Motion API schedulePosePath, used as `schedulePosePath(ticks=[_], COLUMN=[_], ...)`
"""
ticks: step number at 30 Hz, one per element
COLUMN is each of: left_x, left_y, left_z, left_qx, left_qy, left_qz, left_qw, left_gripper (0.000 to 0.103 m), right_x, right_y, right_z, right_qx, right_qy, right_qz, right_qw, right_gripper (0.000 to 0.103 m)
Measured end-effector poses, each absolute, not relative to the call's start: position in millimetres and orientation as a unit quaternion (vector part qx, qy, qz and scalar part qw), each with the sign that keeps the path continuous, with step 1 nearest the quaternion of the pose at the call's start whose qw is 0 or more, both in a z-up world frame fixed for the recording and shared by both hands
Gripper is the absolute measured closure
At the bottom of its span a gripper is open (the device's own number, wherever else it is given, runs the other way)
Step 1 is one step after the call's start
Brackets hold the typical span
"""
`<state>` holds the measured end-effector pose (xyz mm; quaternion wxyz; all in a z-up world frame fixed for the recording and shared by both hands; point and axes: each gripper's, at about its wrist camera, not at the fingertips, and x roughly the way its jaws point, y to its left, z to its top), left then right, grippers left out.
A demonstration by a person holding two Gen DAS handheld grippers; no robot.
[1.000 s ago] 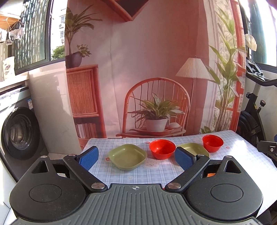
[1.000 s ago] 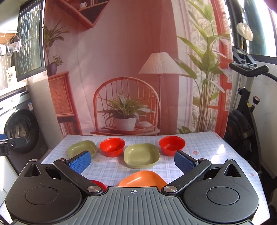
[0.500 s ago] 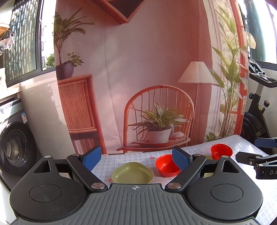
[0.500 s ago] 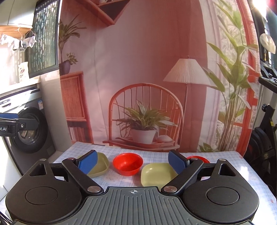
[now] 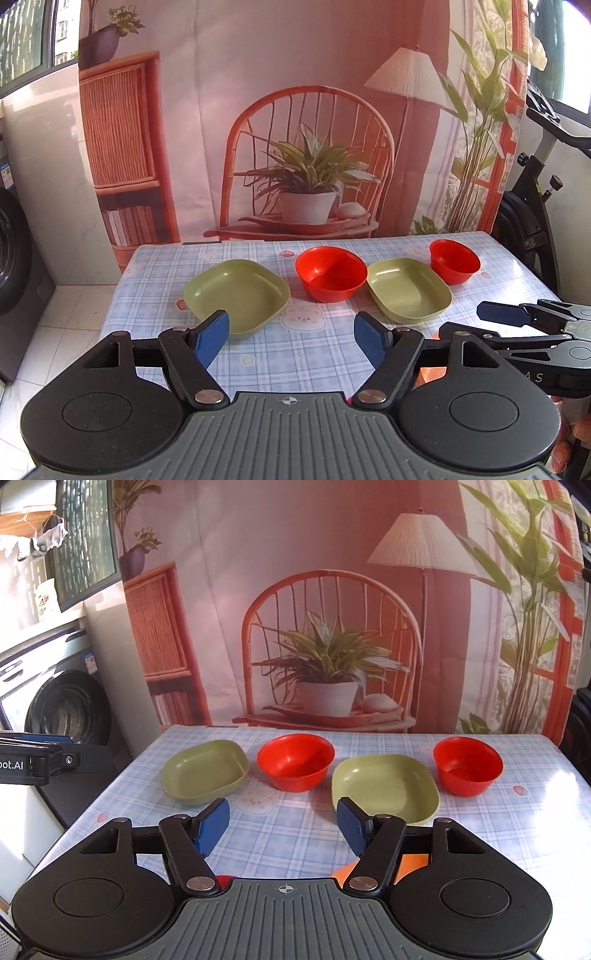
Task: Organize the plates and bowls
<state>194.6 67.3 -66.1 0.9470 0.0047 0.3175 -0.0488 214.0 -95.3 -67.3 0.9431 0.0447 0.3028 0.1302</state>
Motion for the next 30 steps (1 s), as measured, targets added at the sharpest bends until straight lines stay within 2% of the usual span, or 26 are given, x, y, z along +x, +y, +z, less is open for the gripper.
schedulePosePath(ticks=[9,18,22,30], left_x=[192.2,184.0,180.6,178.6], left_y=[62.2,52.1,48.6,43.3], left_z=[-124.6,-164.1,-174.7,-183.4], left_qx=[-0.019,-0.048,-0.058,-0.065], left_qy=[0.366,0.407,0.421,0.427], left_qz=[-0.057,-0.059,-0.060,-0.065], left_qw=[0.928,0.910,0.903,0.899], left_gripper=[0.030,0.044,0.045,0.054], right_x=[209.9,202.8,200.3,199.1], right_y=[-91.5,-86.1,-84.2,-84.3], right_z=[-111.2,-135.7,-142.8,-146.3], right_qx=[0.064,0.057,0.055,0.058], right_qy=[0.364,0.404,0.422,0.435], right_qz=[0.146,0.153,0.149,0.154], right_qw=[0.918,0.900,0.893,0.885], right_gripper=[0.059,0.077,0.081,0.088])
